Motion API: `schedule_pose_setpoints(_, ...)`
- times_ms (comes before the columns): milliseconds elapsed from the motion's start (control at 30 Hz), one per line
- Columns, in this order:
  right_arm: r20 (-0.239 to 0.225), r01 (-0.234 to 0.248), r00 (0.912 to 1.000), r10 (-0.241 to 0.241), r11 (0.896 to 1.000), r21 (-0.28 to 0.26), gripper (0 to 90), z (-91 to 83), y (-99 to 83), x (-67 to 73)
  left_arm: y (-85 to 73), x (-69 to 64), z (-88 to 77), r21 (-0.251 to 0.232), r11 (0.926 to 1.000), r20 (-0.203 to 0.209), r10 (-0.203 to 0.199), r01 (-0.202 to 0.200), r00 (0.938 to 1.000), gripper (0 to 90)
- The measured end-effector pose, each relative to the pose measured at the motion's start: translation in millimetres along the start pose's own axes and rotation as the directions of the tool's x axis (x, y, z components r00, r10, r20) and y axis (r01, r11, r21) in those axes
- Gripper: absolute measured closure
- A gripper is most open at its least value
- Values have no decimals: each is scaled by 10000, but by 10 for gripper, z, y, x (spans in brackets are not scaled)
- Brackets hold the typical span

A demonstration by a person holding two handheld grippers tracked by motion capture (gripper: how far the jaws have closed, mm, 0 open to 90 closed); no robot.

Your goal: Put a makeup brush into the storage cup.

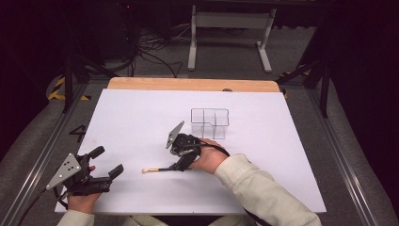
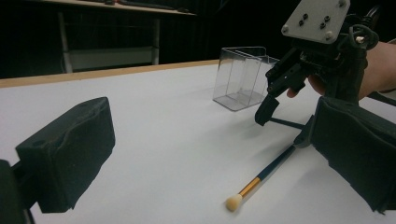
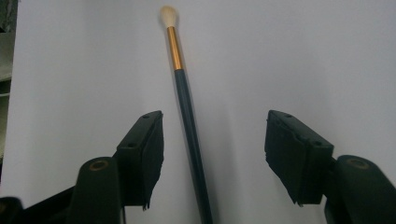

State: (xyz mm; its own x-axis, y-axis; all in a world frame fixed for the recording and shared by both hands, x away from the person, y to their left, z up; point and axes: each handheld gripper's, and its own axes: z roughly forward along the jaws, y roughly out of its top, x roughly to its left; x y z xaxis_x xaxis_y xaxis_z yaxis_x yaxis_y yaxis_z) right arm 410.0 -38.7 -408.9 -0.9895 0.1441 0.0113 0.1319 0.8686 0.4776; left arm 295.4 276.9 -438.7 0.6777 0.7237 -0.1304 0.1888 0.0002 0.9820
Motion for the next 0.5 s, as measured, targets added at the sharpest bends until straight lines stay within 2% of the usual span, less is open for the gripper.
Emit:
schedule_pose_setpoints(333, -258, -57, 9996, 58, 10000, 52, 438, 81, -10, 1, -1, 1, 10, 14, 10000, 28, -56, 56, 10000, 9)
schedule_pose_setpoints(500, -544, -55, 9985, 67, 9998, 211, 498, 135, -20, 9, 0, 0, 20, -8, 10000, 50, -43, 43, 10000, 9)
